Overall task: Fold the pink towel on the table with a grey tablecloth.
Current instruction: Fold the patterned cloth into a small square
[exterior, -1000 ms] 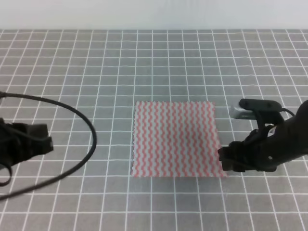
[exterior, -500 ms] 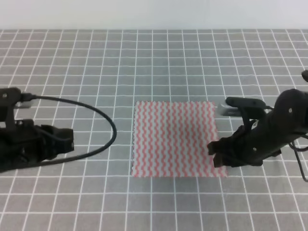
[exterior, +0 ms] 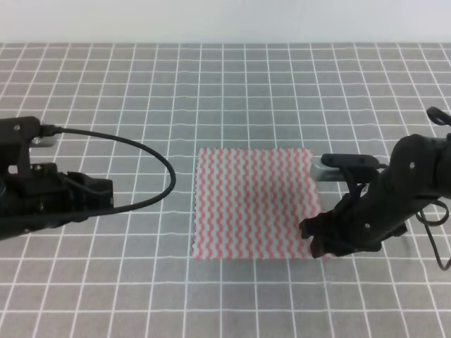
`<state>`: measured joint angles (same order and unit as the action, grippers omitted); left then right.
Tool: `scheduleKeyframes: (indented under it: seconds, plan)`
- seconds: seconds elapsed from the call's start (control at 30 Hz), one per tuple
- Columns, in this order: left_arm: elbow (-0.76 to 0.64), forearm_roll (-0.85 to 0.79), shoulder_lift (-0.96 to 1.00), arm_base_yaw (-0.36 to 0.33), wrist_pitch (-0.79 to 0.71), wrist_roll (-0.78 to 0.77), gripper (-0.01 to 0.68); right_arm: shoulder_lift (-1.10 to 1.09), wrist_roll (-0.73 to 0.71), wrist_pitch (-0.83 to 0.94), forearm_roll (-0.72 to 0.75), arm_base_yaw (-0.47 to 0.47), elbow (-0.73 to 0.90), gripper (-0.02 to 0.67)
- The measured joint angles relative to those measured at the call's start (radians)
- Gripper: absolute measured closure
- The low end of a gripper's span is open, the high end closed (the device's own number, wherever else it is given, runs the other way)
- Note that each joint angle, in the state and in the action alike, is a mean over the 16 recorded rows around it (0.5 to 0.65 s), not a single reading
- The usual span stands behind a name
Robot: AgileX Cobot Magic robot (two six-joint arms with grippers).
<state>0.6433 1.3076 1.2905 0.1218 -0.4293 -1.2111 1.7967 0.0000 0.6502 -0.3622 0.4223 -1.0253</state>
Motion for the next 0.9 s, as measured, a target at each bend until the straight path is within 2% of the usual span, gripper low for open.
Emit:
scheduleKeyframes:
  seconds: [0.7,0.9]
  plan:
    - [0.002,0.003,0.009,0.0,-0.005,-0.022,0.644,0.019,0.0,0.023,0.015,0.022,-0.029,0.492]
    - [0.002,0.003,0.008,0.0,-0.007,-0.023,0.644,0.021,0.0,0.048,0.022,0.025,-0.05,0.557]
